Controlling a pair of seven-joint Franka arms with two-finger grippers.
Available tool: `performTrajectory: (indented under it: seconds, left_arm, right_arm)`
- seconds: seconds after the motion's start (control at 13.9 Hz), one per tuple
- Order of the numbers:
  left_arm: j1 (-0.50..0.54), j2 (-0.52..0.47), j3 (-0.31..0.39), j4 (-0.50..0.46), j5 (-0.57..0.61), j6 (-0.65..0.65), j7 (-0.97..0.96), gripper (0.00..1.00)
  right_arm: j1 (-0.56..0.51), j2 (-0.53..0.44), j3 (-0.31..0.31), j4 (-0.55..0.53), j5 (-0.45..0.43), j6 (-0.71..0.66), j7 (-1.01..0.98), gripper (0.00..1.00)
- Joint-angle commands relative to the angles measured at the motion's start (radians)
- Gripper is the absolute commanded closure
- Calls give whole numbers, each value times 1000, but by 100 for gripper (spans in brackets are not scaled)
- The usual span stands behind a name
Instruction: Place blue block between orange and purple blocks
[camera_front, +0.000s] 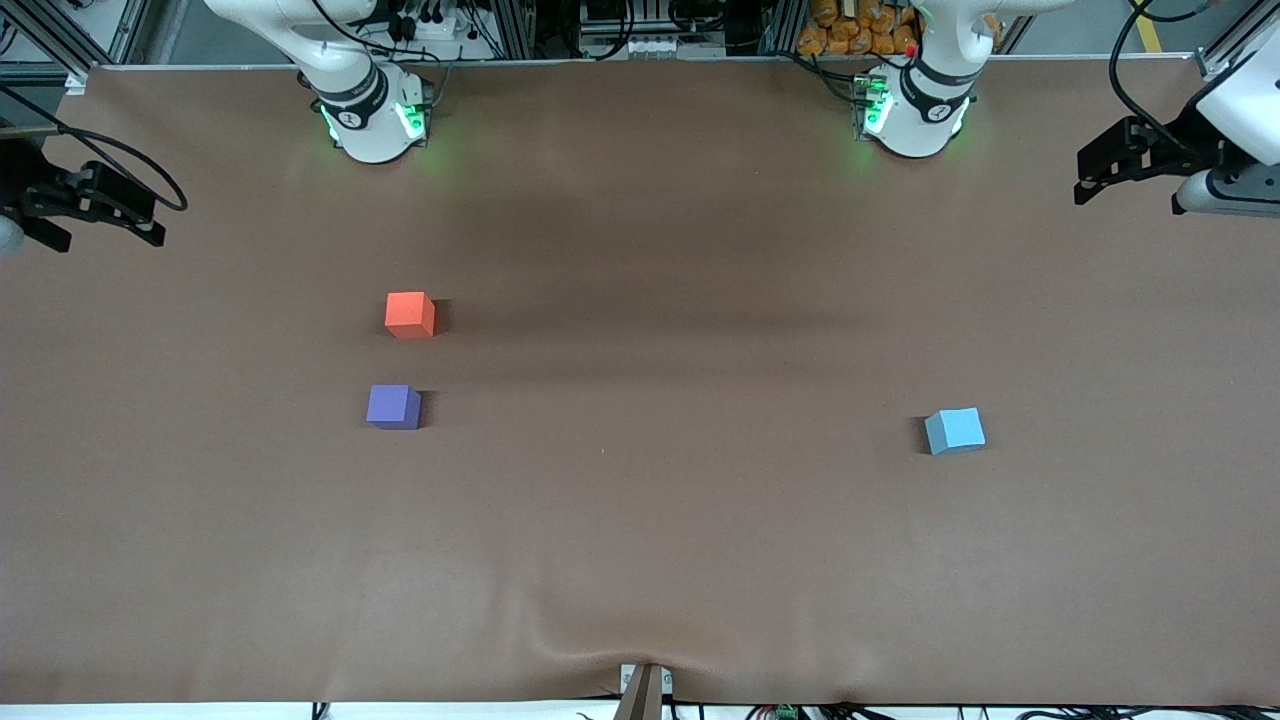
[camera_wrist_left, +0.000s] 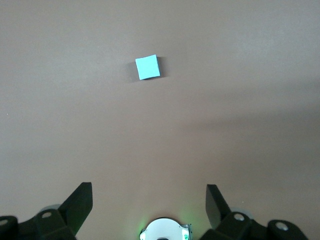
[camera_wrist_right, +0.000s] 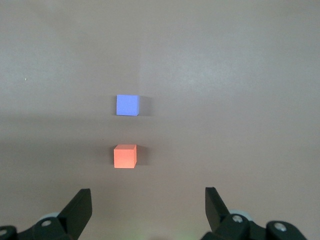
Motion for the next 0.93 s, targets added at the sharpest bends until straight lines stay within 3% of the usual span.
performTrajectory:
  seconds: [0.0, 0.86]
  left_arm:
    - [10, 2, -8, 19, -11, -23, 5, 0]
    - [17, 1, -37, -1, -3, -54, -33, 0]
  right_arm:
    - [0, 0, 0, 5, -3, -2, -11, 0]
    - [2, 0, 0, 5, -3, -2, -13, 0]
